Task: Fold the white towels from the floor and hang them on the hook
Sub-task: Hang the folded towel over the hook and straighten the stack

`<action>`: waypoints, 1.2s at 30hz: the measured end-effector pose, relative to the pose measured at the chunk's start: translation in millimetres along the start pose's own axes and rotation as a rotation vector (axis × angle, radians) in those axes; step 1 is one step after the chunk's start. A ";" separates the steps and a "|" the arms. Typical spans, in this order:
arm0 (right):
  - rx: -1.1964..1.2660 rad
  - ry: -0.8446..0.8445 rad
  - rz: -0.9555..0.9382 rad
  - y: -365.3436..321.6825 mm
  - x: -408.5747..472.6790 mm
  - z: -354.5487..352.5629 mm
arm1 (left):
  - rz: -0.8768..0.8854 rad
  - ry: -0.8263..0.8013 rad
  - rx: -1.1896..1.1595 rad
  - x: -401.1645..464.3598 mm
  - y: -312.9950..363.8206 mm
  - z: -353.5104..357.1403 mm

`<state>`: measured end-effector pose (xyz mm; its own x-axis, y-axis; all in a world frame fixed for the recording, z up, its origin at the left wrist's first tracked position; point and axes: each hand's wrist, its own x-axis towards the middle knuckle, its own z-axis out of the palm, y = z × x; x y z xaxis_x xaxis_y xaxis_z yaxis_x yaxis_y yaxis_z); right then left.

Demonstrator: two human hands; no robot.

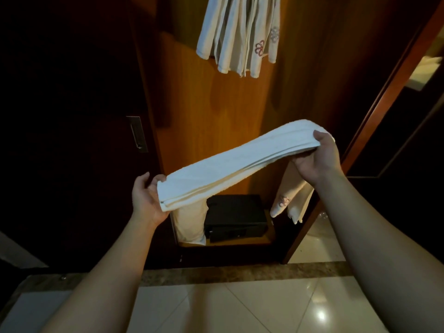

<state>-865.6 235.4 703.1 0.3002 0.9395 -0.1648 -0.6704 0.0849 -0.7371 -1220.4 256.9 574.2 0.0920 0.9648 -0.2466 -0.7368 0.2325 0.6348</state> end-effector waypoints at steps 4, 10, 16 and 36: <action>0.042 -0.046 -0.018 -6.9 -1.5 16.2 | -0.154 0.021 0.272 0.8 -11.1 2.3; -0.034 -0.133 -0.069 -5.8 -5.5 54.2 | -0.262 0.175 0.421 19.0 -44.8 17.6; -0.238 -0.128 -0.142 7.3 -2.2 96.5 | -0.335 0.240 0.843 31.4 -71.9 51.7; -0.253 -0.098 -0.355 2.1 39.3 251.8 | 0.153 -0.521 0.084 39.6 66.7 258.8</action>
<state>-1026.1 356.2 860.1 0.4082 0.8946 0.1816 -0.3466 0.3360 -0.8758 -1092.6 342.5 796.3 0.3235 0.9166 0.2350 -0.7139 0.0735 0.6963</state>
